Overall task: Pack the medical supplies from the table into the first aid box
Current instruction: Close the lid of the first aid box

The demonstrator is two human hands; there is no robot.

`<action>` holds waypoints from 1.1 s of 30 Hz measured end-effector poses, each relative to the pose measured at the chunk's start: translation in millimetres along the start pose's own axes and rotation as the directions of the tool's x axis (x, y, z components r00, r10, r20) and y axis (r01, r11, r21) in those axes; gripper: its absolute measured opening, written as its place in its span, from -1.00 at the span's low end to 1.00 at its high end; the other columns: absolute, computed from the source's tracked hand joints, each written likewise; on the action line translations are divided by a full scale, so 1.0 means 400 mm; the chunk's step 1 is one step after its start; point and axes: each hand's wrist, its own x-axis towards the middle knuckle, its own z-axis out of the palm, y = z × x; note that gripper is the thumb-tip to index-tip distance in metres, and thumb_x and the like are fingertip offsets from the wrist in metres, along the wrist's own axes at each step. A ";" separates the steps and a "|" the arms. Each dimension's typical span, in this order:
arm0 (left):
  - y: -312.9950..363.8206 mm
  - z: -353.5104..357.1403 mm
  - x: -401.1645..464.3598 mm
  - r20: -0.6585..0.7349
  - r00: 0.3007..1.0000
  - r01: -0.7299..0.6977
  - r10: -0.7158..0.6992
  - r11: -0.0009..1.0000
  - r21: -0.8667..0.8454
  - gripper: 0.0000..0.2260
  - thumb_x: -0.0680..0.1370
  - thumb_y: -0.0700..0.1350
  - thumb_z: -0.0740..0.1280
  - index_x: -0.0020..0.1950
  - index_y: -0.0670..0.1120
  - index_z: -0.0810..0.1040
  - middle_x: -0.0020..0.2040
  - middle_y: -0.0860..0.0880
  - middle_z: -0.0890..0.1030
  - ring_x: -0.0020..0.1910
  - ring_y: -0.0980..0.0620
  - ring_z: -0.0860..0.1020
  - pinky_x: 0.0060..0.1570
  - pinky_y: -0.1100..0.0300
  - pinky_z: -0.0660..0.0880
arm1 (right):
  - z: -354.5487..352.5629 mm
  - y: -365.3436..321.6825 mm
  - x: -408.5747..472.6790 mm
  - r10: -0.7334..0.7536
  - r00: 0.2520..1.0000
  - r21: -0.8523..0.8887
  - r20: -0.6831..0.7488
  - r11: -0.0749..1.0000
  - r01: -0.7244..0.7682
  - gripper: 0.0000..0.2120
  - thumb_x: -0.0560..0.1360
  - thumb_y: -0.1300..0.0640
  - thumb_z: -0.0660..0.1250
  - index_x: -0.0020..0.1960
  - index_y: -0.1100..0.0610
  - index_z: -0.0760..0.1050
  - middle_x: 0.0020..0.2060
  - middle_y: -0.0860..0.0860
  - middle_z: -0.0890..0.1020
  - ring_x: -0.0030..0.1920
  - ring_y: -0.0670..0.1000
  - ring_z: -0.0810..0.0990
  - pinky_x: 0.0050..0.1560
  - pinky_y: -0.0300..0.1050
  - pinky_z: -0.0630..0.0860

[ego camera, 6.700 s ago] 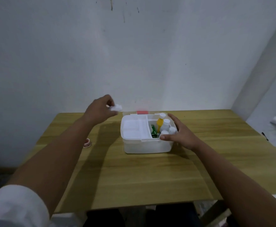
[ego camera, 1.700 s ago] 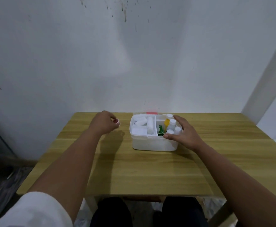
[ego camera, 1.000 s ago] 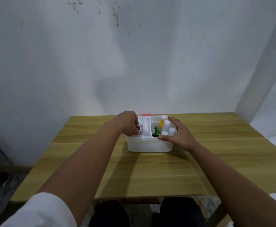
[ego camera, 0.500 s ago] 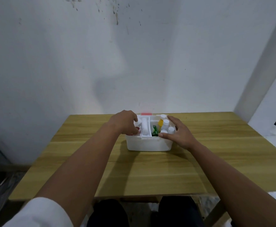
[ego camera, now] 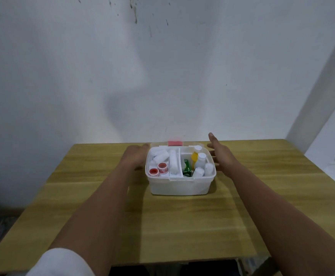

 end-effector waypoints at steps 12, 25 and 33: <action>0.092 0.002 0.045 0.079 0.996 -0.002 0.028 0.953 -0.303 -0.34 0.56 0.42 0.26 0.34 -0.10 0.59 0.21 -0.04 0.69 0.14 -0.08 0.64 0.32 -0.14 0.51 | 0.034 -0.083 0.035 -0.109 0.993 0.081 -0.055 0.990 0.113 -0.28 0.49 -0.47 0.23 0.38 0.04 0.55 0.11 -0.05 0.73 0.07 0.06 0.71 0.15 0.10 0.59; 0.047 -0.034 -0.115 -0.028 0.967 -0.254 0.255 0.934 -0.253 -0.41 0.63 0.37 0.19 0.46 -0.01 0.58 0.38 0.03 0.61 0.36 -0.01 0.54 0.42 -0.11 0.44 | 0.034 0.018 -0.180 -0.516 0.811 0.050 -0.277 0.835 0.548 -0.64 0.63 -0.16 0.31 0.24 0.05 0.67 0.14 -0.10 0.72 0.26 -0.09 0.64 0.33 -0.03 0.55; -0.085 -0.004 -0.209 0.094 0.896 -0.429 0.434 0.900 -0.074 -0.44 0.64 0.22 0.33 0.62 0.13 0.37 0.47 0.09 0.49 0.27 0.15 0.59 0.38 0.08 0.44 | 0.058 0.109 -0.254 -0.542 0.812 -0.131 -0.218 0.840 0.526 -0.33 0.41 -0.27 0.51 0.42 0.03 0.54 0.32 -0.08 0.61 0.31 -0.08 0.57 0.38 -0.01 0.52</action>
